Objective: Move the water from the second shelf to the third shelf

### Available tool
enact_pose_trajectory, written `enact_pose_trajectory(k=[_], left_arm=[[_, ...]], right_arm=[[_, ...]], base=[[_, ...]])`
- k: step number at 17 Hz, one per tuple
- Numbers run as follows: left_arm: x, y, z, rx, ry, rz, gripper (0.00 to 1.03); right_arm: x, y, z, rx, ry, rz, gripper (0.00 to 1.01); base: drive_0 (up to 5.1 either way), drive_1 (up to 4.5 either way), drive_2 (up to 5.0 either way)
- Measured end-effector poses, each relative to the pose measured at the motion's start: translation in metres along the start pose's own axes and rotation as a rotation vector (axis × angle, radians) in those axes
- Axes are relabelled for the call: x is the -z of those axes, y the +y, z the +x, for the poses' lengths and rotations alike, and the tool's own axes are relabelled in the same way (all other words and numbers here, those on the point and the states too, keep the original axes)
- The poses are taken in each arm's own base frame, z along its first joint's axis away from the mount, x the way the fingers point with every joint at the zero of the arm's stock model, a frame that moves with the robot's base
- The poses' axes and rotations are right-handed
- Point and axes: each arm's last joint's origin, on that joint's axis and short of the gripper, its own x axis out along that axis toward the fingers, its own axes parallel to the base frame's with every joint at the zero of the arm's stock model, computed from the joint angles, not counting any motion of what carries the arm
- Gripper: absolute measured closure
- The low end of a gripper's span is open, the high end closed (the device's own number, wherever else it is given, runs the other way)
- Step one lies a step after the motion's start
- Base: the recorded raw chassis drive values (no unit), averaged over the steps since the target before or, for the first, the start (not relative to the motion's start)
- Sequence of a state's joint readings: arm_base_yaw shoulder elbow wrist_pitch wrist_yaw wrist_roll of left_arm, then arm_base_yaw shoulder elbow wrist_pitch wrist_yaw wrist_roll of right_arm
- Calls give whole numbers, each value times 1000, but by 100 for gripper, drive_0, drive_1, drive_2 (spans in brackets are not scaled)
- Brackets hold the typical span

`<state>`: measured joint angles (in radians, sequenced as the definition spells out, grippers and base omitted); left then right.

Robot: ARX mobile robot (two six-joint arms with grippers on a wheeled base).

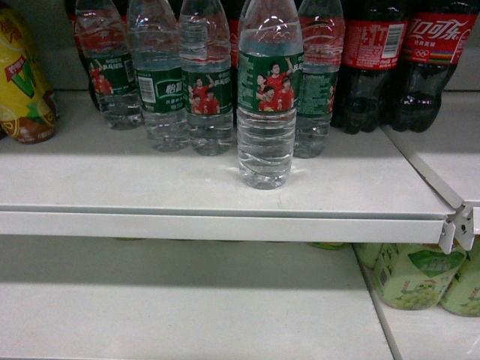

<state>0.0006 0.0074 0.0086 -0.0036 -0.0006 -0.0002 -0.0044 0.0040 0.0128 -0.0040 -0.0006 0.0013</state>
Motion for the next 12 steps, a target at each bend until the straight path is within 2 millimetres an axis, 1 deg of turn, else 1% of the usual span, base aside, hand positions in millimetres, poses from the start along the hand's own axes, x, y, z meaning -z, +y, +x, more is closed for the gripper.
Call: enact_pose_trajectory(k=[12], left_arm=[[0, 0, 0, 0, 0, 0, 5]], right_arm=[[0, 0, 0, 0, 0, 0, 3]], base=[[0, 0, 0]])
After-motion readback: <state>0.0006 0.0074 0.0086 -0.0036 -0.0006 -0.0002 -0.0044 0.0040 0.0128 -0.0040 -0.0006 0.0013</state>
